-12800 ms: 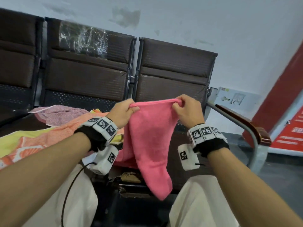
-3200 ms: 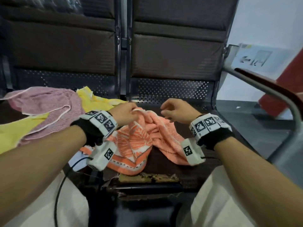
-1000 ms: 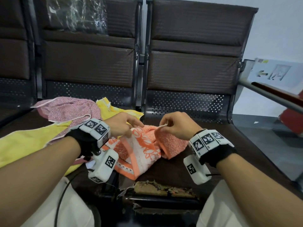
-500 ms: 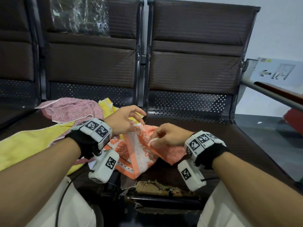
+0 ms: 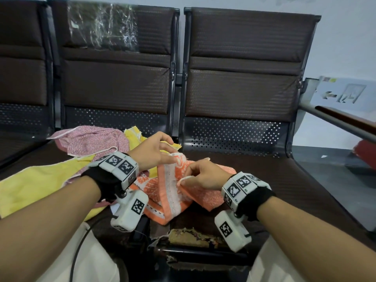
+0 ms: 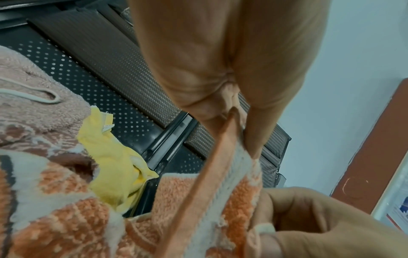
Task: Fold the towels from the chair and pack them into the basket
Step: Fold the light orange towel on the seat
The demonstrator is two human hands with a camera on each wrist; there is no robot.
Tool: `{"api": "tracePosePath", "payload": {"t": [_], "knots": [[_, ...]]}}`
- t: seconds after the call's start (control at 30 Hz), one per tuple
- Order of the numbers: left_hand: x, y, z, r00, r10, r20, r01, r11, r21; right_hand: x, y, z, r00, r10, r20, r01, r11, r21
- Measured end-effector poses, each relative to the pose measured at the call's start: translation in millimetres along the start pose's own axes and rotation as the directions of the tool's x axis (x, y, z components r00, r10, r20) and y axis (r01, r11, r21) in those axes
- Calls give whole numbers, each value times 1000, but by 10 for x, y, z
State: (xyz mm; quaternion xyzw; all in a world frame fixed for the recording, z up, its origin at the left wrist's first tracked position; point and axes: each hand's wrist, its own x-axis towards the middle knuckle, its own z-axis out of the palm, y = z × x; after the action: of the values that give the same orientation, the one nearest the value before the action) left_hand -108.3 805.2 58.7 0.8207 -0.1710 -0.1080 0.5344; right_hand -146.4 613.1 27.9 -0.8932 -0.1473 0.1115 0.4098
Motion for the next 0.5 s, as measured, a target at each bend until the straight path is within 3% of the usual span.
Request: {"api": "tracePosePath", "payload": {"t": [0.1, 0.27, 0.4, 0.5], "knots": [[-15, 9, -12, 1000, -1, -2, 1, 1000, -2, 19, -8, 26, 995, -7, -98, 3, 999, -43], [-10, -56, -76, 998, -25, -60, 39, 972, 232, -5, -54, -74, 975, -16, -221, 27, 999, 45], [-54, -20, -68, 996, -94, 4, 92, 989, 119, -40, -36, -206, 950, 11, -312, 26, 993, 112], [-62, 45, -52, 998, -51, 45, 50, 999, 12, -53, -44, -261, 930, 10, -366, 38, 992, 123]]}}
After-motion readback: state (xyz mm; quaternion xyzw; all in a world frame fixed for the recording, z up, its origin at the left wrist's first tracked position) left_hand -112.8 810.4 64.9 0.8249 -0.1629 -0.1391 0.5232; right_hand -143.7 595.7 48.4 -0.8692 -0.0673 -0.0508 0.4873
